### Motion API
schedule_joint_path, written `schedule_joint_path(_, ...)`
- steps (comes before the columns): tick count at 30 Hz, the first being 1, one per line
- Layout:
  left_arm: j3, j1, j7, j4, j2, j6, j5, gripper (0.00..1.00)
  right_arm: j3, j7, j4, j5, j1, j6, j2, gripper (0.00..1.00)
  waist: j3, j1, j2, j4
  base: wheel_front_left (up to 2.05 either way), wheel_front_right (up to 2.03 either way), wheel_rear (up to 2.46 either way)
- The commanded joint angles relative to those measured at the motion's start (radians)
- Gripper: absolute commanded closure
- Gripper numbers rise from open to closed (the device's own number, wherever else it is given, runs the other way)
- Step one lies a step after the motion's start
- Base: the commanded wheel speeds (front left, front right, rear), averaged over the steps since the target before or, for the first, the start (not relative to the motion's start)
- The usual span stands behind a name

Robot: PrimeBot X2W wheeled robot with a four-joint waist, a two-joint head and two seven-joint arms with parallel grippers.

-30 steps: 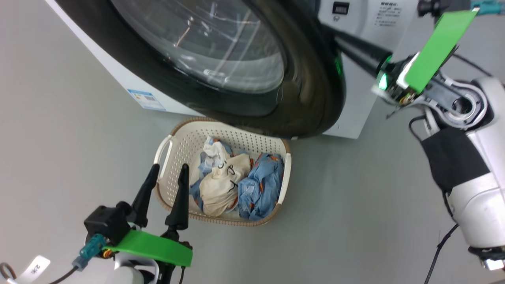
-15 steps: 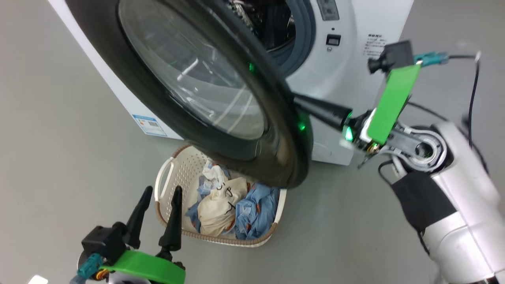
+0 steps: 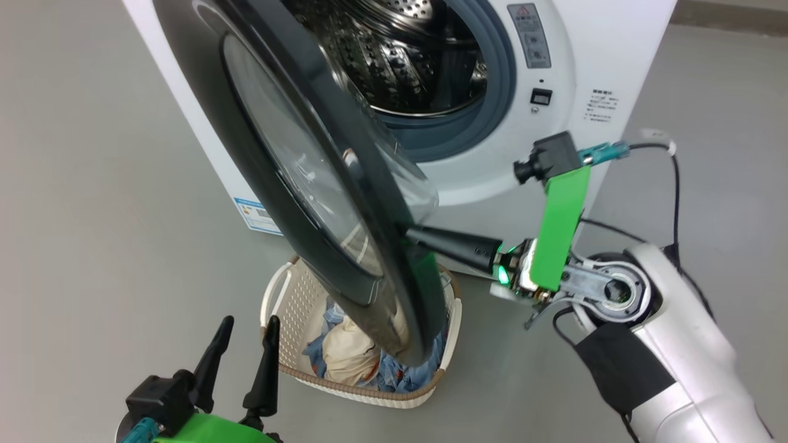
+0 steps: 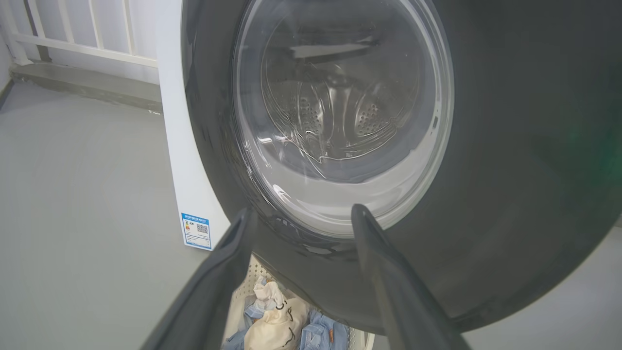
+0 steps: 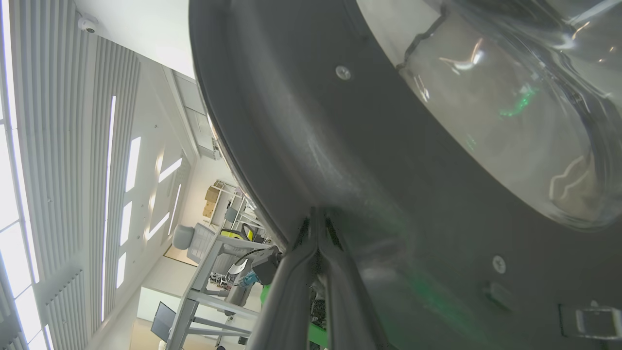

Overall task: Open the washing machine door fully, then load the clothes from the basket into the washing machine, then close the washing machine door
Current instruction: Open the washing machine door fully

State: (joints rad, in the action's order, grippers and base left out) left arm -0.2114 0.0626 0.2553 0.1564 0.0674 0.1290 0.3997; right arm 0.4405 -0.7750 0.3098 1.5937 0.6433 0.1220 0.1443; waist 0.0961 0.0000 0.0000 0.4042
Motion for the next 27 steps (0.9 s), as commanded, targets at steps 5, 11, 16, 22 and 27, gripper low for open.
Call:
schedule_joint_path(5, 0.036, 0.000, 0.006, -0.029, 0.021, 0.002, -0.012, 0.00, 0.046, -0.024, -0.054, 0.011, -0.038, 0.009, -0.051, 1.00, -0.037, 0.0000, 0.0000, 0.037, 0.00, 0.00, 0.00)
schedule_joint_path(11, 0.025, -0.005, 0.006, -0.029, 0.024, 0.002, -0.013, 0.00, 0.074, -0.036, -0.063, 0.012, -0.059, 0.009, -0.069, 1.00, -0.055, 0.0000, 0.0000, 0.070, 0.00, 0.00, 0.00)
schedule_joint_path(16, 0.021, -0.007, 0.006, -0.031, 0.027, 0.002, -0.012, 0.00, 0.088, -0.032, -0.067, 0.014, -0.064, 0.009, -0.080, 1.00, -0.063, 0.0000, 0.0000, 0.095, 0.00, 0.00, 0.00)
schedule_joint_path(22, 0.031, -0.010, 0.006, -0.040, 0.028, 0.002, -0.012, 0.00, 0.109, -0.024, -0.067, 0.022, -0.055, 0.009, -0.089, 1.00, -0.061, 0.0000, 0.0000, 0.100, 0.00, 0.00, 0.00)
schedule_joint_path(27, 0.033, -0.014, 0.006, -0.043, 0.025, 0.002, -0.014, 0.00, 0.120, -0.016, -0.063, 0.029, -0.052, 0.009, -0.092, 1.00, -0.065, 0.0000, 0.0000, 0.098, 0.00, 0.00, 0.00)
